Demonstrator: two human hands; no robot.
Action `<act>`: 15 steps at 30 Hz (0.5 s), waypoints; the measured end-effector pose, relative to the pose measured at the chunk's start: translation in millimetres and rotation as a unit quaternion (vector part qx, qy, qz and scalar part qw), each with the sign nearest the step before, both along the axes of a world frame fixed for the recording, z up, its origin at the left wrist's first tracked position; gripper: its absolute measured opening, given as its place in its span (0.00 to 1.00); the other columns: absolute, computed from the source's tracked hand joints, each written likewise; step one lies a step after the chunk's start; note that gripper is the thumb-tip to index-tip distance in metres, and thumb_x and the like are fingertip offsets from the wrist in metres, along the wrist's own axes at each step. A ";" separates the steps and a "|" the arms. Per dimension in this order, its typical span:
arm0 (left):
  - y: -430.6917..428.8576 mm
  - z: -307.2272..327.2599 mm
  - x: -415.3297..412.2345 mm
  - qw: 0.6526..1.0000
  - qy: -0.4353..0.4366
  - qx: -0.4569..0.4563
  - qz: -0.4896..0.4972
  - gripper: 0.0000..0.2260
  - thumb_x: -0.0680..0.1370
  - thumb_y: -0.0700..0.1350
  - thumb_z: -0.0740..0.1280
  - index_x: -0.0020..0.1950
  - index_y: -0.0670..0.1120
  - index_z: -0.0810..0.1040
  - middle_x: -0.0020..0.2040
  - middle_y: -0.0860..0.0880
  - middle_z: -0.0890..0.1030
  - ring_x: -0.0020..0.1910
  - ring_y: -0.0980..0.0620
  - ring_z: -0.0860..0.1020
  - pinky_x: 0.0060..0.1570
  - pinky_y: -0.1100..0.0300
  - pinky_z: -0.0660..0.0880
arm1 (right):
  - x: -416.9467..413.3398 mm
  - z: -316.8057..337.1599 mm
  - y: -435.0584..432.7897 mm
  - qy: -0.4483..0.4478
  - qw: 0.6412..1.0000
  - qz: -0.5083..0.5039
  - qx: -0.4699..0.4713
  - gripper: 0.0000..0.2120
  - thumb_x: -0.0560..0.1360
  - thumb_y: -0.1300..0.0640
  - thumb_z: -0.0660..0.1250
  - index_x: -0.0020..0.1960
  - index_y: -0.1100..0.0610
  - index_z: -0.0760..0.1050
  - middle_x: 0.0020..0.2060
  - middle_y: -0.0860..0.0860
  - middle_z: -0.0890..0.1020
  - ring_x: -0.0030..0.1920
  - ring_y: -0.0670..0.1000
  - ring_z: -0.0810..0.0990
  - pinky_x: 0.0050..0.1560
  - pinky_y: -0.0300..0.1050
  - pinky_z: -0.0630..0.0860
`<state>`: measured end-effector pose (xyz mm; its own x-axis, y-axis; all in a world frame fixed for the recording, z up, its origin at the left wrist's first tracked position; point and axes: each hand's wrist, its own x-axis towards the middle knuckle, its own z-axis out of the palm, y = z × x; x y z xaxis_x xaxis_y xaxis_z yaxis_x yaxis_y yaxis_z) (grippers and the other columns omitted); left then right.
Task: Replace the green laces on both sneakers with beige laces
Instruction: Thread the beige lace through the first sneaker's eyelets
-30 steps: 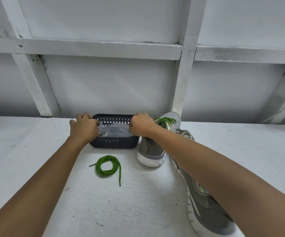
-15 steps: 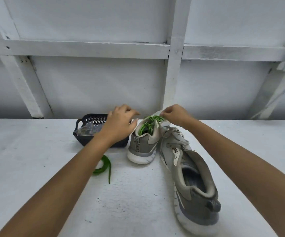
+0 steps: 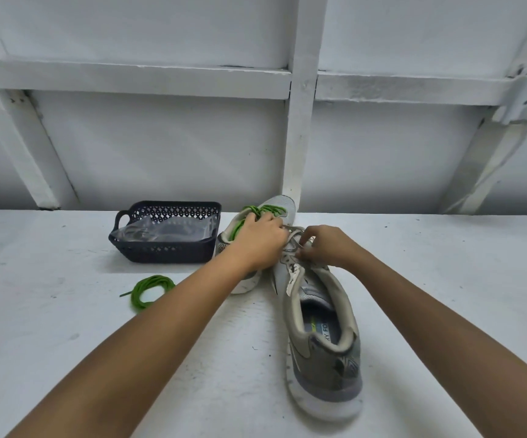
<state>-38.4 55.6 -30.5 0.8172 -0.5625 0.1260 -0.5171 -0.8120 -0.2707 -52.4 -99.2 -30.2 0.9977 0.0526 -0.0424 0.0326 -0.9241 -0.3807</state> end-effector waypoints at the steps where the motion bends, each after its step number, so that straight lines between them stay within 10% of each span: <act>1: -0.2 -0.3 0.4 1.000 -0.005 -0.008 0.001 0.13 0.79 0.43 0.57 0.62 0.44 0.74 0.62 0.45 0.73 0.65 0.43 0.67 0.61 0.44 0.64 | 0.9 -1.4 -1.3 -0.003 1.000 -0.002 0.005 0.14 0.72 0.51 0.71 0.55 0.55 0.78 0.49 0.55 0.81 0.50 0.53 0.77 0.42 0.40 0.67; 15: -5.9 -1.2 -4.4 1.000 -0.002 -0.015 -0.021 0.13 0.81 0.50 0.55 0.58 0.53 0.77 0.58 0.49 0.76 0.62 0.46 0.69 0.64 0.42 0.58 | 13.4 -12.5 -23.3 -0.016 0.965 -0.069 0.254 0.09 0.77 0.59 0.63 0.38 0.53 0.72 0.35 0.54 0.80 0.32 0.49 0.77 0.29 0.39 0.69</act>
<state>-42.9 49.6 -31.7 0.7929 -0.5916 0.1458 -0.5494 -0.7977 -0.2486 -39.0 -122.5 -42.7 0.9971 -0.0749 -0.0150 -0.0580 -0.6147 -0.7866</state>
